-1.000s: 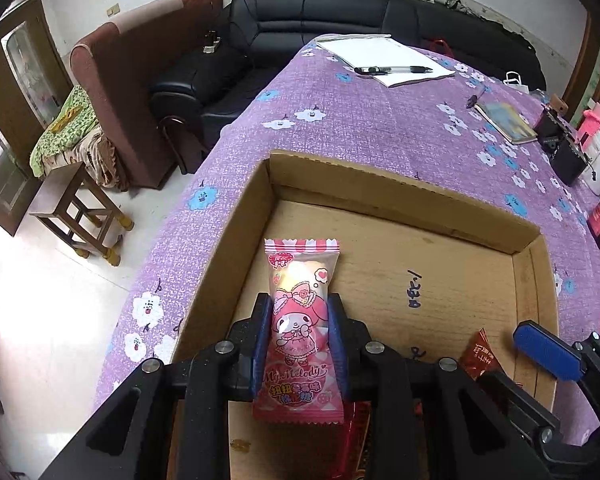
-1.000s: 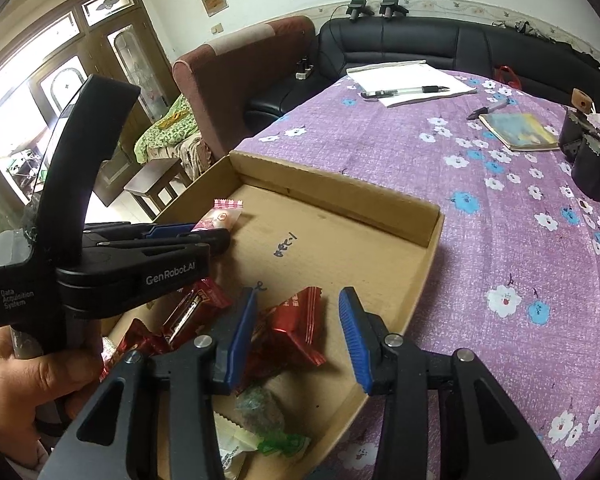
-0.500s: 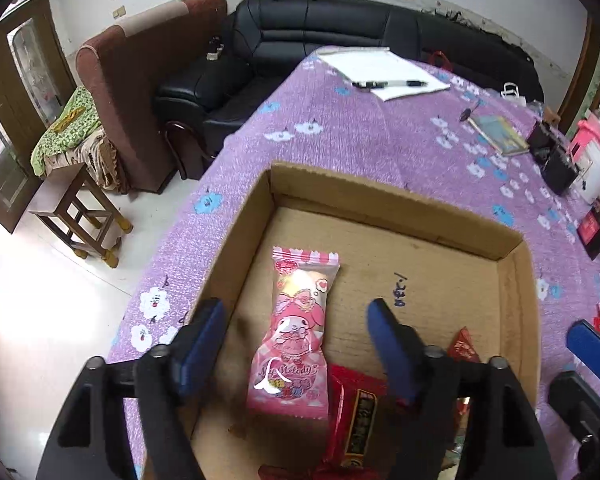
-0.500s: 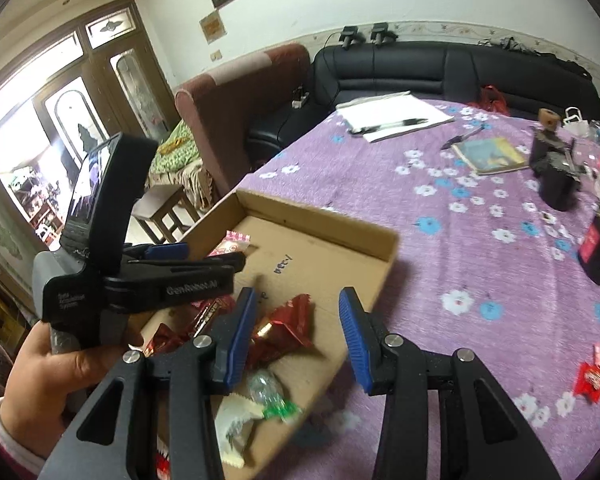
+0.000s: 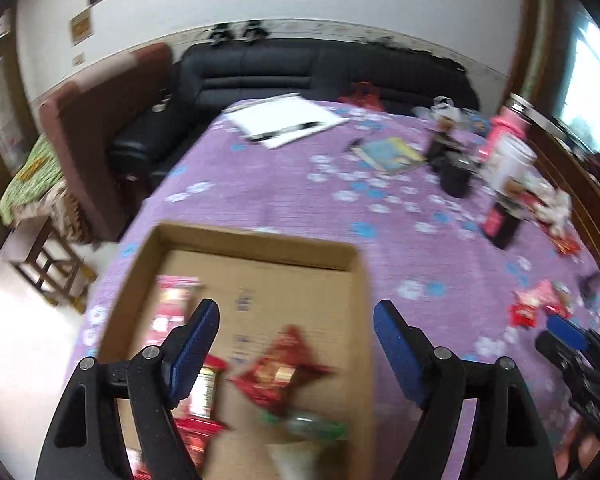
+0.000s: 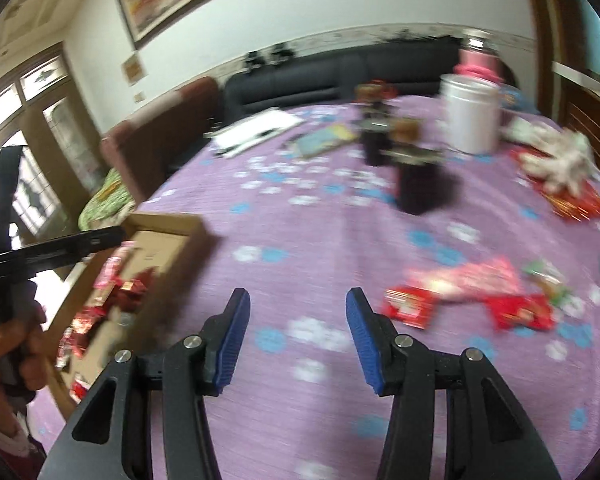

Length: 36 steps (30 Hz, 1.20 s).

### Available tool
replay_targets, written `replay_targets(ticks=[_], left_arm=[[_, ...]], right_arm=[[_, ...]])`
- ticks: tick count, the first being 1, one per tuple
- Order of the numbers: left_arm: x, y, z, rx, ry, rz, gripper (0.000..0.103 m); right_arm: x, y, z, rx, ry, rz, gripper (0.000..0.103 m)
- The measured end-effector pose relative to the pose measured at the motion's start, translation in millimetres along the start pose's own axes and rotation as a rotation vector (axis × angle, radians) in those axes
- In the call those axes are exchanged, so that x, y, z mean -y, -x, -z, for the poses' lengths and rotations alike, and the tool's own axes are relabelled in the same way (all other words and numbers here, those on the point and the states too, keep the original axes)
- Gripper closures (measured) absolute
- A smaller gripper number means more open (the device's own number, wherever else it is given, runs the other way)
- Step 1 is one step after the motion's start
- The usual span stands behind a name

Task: Organize snacks
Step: 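Move both tools back toward the remaining snacks on the table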

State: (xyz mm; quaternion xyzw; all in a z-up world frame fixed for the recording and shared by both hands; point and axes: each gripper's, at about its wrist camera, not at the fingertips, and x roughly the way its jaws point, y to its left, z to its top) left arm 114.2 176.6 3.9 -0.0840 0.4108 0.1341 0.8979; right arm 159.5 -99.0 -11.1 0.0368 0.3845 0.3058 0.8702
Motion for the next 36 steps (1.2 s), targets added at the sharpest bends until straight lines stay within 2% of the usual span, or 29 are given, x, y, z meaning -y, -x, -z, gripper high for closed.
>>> replay_targets(ticks=[7,8,10,14,20,34,36], left_arm=[[66,5,10,-0.002,-0.088,0.087,0.017],[74,4,12,-0.006,-0.100,0.091,0.017],[92,-1,17,-0.020,-0.122,0.113,0.017],[121,-13,25,-0.046,-0.162,0.129,0.017],[151,-32,36,-0.084,-0.196,0.149,0.017],[190,-65,43,-0.137,-0.237,0.202,0.018],[196,-68,41,-0.140,-0.242,0.217,0.018]], right_arm=[[74,24,14,0.006,-0.061,0.120,0.049],[82,26,15,0.006,-0.062,0.138,0.046],[95,28,19,0.000,-0.066,0.164,0.040],[113,26,23,-0.007,-0.057,0.209,0.040],[130,16,18,-0.015,-0.078,0.206,0.040],[134,-15,8,-0.049,-0.063,0.201,0.041],[136,-16,7,-0.049,-0.064,0.195,0.046]])
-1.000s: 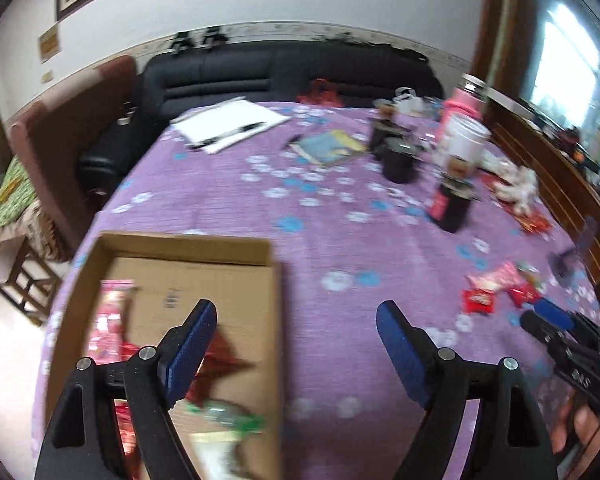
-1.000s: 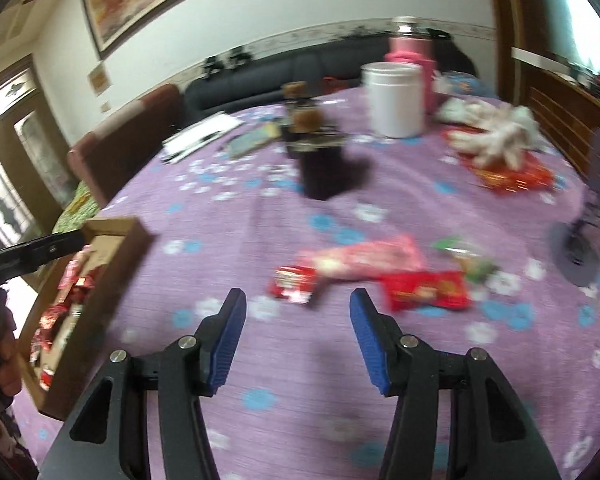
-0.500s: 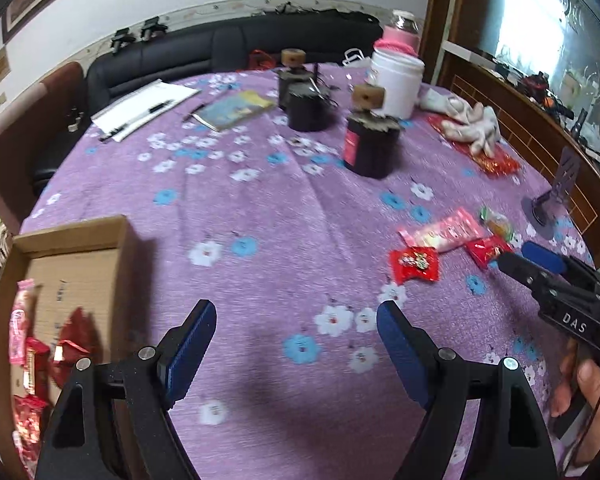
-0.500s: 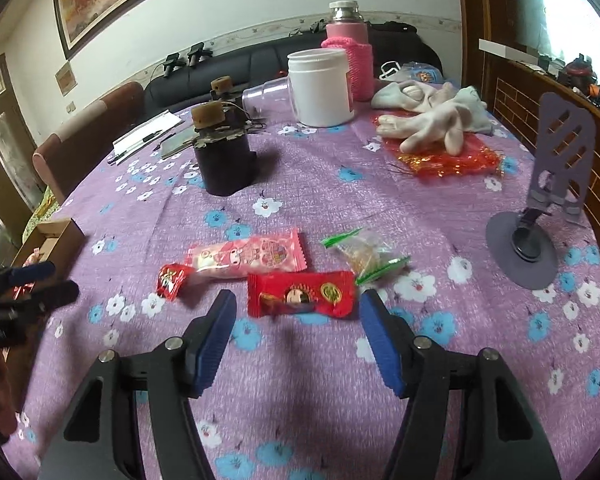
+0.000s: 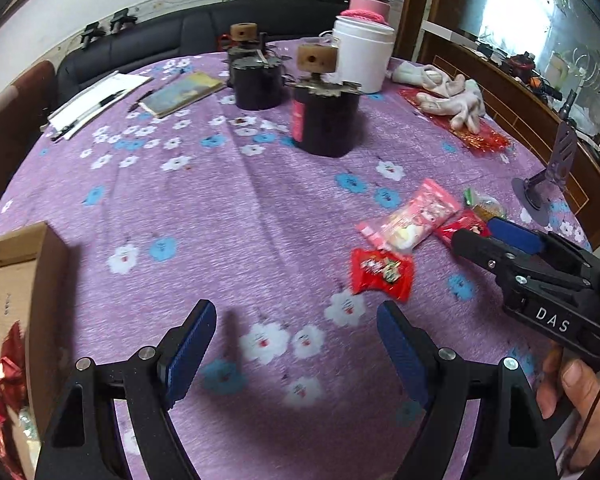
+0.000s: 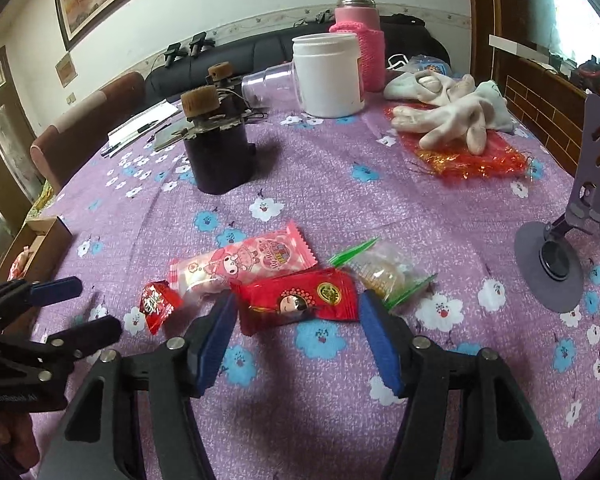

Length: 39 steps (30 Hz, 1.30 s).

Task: Organize snacks
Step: 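Move both tools back toward the remaining snacks on the table, then grasp the red candy packet with the left tool while the right tool grasps a red foil packet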

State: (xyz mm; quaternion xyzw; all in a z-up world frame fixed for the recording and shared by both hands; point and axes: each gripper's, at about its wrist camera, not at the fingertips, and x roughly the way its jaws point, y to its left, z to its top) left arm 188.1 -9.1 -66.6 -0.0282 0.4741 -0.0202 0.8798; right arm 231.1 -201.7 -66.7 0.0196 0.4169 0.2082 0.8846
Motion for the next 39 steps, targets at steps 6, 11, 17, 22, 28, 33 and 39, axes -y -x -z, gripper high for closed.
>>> replay_targets(ticks=[6,11,17,22,28,33,39], left_arm=[[15,-9,-9,0.004,-0.023,0.036,0.018],[28,-15,-14,0.002,-0.042,0.058,0.018],[39,-27,-17,0.005,-0.066,0.028,0.018],[44,-29,-19,0.023,-0.079,0.009,0.031],[42,-28,-23,0.023,-0.088,0.008,0.076],[39,-24,-19,0.022,-0.079,0.028,0.079],[27,-4,-12,0.056,-0.053,0.030,0.079]], right_arm=[[7,2,1,-0.001,-0.013,-0.019,0.058],[10,7,2,0.003,-0.014,-0.035,0.065],[13,14,5,0.012,-0.026,-0.056,0.066],[13,20,7,0.019,-0.039,-0.075,0.067],[16,36,12,0.045,-0.081,-0.106,0.067],[17,49,14,0.067,-0.102,-0.119,0.067],[15,61,17,0.083,-0.109,-0.131,0.067]])
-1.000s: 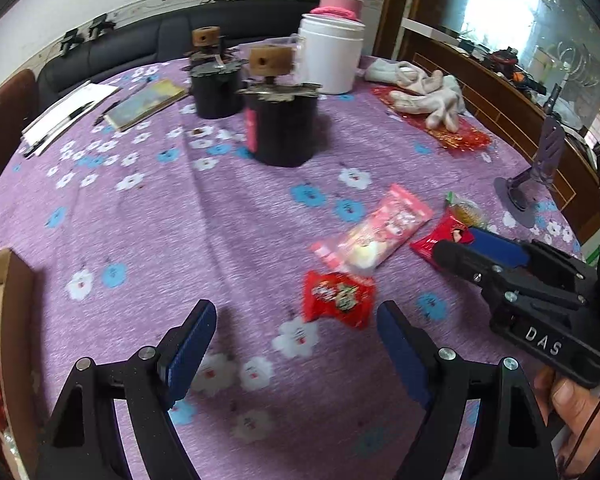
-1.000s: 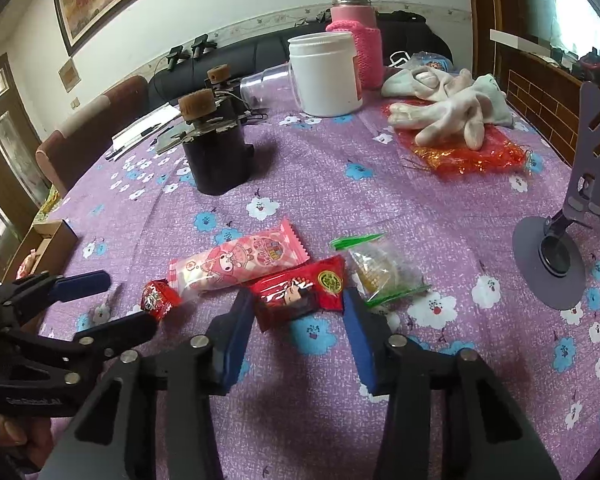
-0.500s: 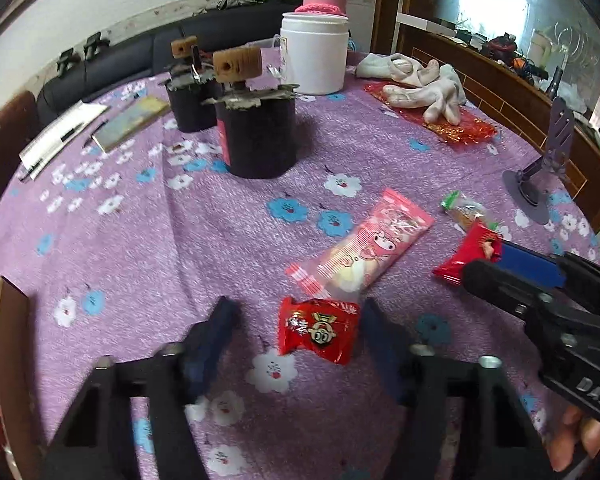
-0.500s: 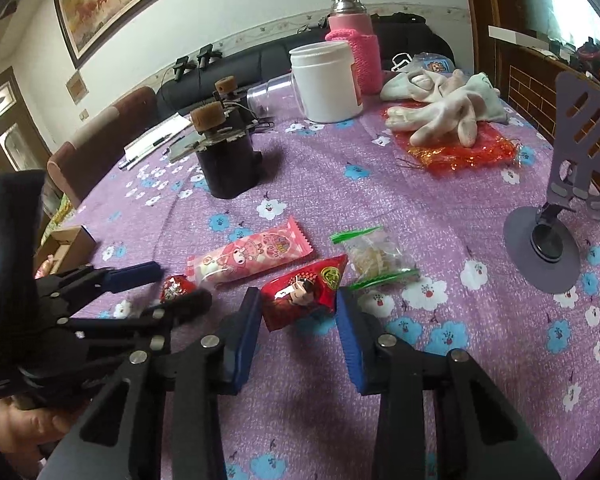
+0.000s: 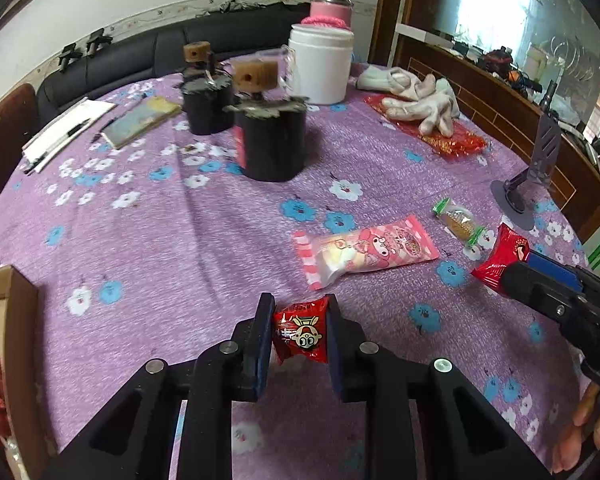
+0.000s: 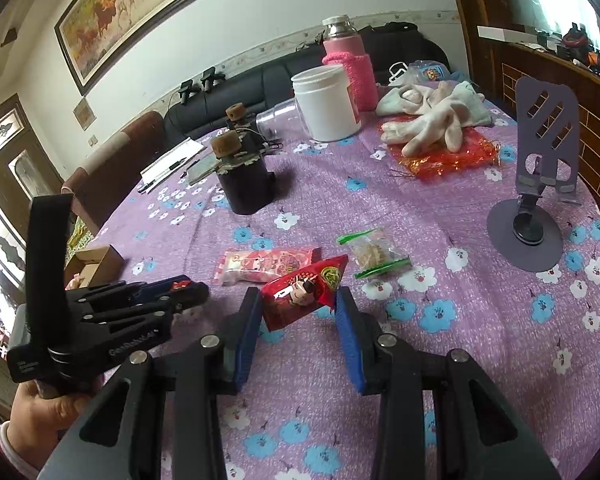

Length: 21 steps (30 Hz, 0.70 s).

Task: Organize snacks
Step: 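Grasp the red candy packet with the left tool while the right tool grasps a red foil packet, then carry both packets over the cardboard box and open both tools to release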

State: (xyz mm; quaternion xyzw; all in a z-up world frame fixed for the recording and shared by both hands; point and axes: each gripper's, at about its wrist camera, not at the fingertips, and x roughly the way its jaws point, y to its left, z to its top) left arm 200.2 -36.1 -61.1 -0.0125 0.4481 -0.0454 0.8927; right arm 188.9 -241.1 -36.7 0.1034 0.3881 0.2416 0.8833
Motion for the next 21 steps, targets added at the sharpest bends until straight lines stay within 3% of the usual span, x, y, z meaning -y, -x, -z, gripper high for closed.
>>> replay_targets(ticks=[14,21], left_arm=[[-42,62,21,0.059,0.056,-0.153,0.079],[-83,96,37,0.092,0.120,-0.228,0.078]], right_arm=[[-42,10,8,0.003,0.036,-0.064,0.067],[-81,13,9,0.003,0.088,-0.098,0.067]])
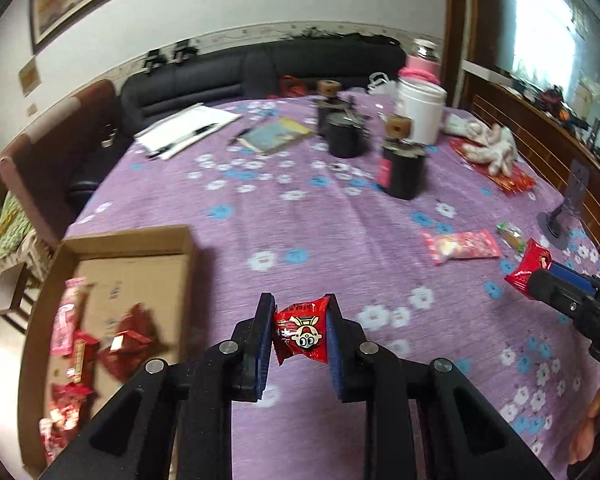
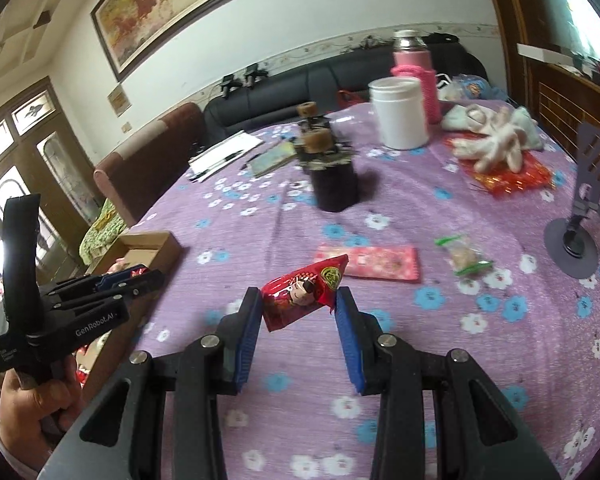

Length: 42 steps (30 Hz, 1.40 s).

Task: Organize snacks
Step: 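Carry both packets over the cardboard box and open both tools to release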

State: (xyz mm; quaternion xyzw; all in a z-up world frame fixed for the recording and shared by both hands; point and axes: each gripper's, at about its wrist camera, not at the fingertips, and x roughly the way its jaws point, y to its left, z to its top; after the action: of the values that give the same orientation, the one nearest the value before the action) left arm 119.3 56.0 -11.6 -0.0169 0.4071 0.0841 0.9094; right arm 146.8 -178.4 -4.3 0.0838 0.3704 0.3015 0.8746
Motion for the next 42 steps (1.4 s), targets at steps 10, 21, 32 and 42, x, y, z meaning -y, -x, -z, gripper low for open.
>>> replay_targets(ticks=[10,21,32,42], left_arm=[[-77,25,10,0.028,0.106,-0.086,0.078],[-136,39,29,0.033,0.193,-0.153,0.078],[-160,54,45,0.044,0.222,-0.195,0.078],[-184,65,60,0.048,0.260,-0.214,0.078]], right_arm=[[-60,-13,-7,-0.013,0.090,-0.056,0.067],[-119,-30,-9,-0.034,0.169,-0.119,0.066],[-168,-41,-3,-0.058,0.233,-0.176,0.066],[-194,-48,4,-0.078,0.269,-0.199,0.066]])
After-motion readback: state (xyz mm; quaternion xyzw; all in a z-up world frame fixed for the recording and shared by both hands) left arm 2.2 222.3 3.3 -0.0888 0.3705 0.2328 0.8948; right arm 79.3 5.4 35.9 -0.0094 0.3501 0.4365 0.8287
